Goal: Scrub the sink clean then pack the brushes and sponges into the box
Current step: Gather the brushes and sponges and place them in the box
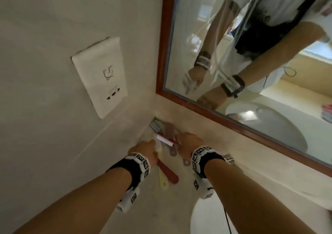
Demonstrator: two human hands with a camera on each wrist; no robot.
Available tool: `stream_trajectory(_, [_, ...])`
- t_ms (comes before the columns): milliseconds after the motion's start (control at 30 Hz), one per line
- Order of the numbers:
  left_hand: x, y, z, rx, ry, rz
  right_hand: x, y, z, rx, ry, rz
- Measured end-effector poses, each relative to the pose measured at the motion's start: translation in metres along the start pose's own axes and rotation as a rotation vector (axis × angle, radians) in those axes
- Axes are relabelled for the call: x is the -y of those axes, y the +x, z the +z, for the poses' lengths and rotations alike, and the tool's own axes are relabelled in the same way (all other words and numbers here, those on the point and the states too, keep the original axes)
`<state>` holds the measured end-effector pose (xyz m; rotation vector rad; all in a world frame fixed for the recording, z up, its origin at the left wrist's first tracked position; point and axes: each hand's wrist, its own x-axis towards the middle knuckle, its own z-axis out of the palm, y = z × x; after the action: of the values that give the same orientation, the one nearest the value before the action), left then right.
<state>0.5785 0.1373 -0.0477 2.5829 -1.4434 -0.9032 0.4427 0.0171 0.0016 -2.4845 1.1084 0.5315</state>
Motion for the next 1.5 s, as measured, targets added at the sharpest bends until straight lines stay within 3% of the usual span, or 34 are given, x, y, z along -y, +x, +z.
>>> stream_trajectory(167, [0.005,0.025,0.055,0.124,-0.08,-0.011,-0.021,0.03,0.055,0.029,0.125,0.083])
stream_trajectory(367, [0.009,0.025,0.078,-0.066,0.053,-0.019,-0.028,0.047,0.092,-0.035,0.039,0.107])
stream_trajectory(567, [0.011,0.016,0.089,-0.113,0.036,-0.072,-0.027,0.045,0.099,0.011,0.086,0.122])
stream_trajectory(767, [-0.007,0.019,0.094,-0.106,-0.106,-0.309,-0.028,0.038,0.096,0.0,0.13,0.122])
stream_trajectory(900, [-0.012,0.022,0.096,-0.092,-0.165,-0.388,-0.029,0.033,0.095,-0.042,0.116,0.079])
stream_trajectory(1067, [-0.003,0.025,0.1,-0.096,-0.404,-0.42,-0.029,0.03,0.095,-0.007,0.111,0.039])
stream_trajectory(1167, [0.003,0.027,0.1,-0.02,-0.479,-0.457,-0.027,0.026,0.1,-0.009,0.111,0.002])
stream_trajectory(1500, [0.008,0.026,0.098,0.083,-0.36,-0.439,-0.027,0.012,0.103,-0.012,0.15,-0.023])
